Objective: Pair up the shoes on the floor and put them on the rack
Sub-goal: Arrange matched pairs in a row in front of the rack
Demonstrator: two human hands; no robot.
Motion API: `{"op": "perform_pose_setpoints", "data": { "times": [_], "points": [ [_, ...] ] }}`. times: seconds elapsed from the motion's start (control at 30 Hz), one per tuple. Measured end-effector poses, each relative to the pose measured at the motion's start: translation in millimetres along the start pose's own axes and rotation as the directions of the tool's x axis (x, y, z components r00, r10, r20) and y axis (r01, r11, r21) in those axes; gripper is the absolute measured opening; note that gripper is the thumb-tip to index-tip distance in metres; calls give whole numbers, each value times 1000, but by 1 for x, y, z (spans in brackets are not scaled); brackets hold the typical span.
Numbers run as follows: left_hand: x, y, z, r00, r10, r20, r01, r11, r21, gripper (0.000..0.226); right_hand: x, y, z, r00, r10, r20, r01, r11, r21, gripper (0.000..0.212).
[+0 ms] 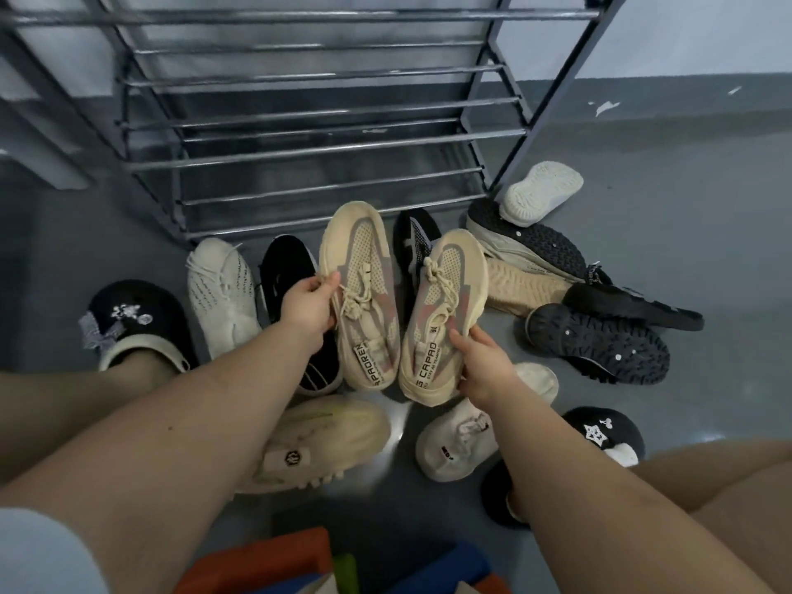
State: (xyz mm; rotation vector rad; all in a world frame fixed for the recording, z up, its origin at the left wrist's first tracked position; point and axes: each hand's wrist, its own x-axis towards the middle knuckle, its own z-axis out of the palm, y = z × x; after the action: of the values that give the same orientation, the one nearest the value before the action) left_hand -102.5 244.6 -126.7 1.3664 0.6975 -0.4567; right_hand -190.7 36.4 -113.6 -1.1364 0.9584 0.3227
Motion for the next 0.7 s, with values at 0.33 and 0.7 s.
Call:
{"op": "perform_pose_setpoints", "data": {
  "times": [0.33,0.7],
  "points": [
    [11,-25,-93,973,-128,-194,166,967,194,45,8,16,47,996,47,78,-33,984,-176,33],
    [-17,-17,-103,979,56,-194,100,700,707,46,5,43,60,974,199,108,-140,903,-406,38]
  ]
}}
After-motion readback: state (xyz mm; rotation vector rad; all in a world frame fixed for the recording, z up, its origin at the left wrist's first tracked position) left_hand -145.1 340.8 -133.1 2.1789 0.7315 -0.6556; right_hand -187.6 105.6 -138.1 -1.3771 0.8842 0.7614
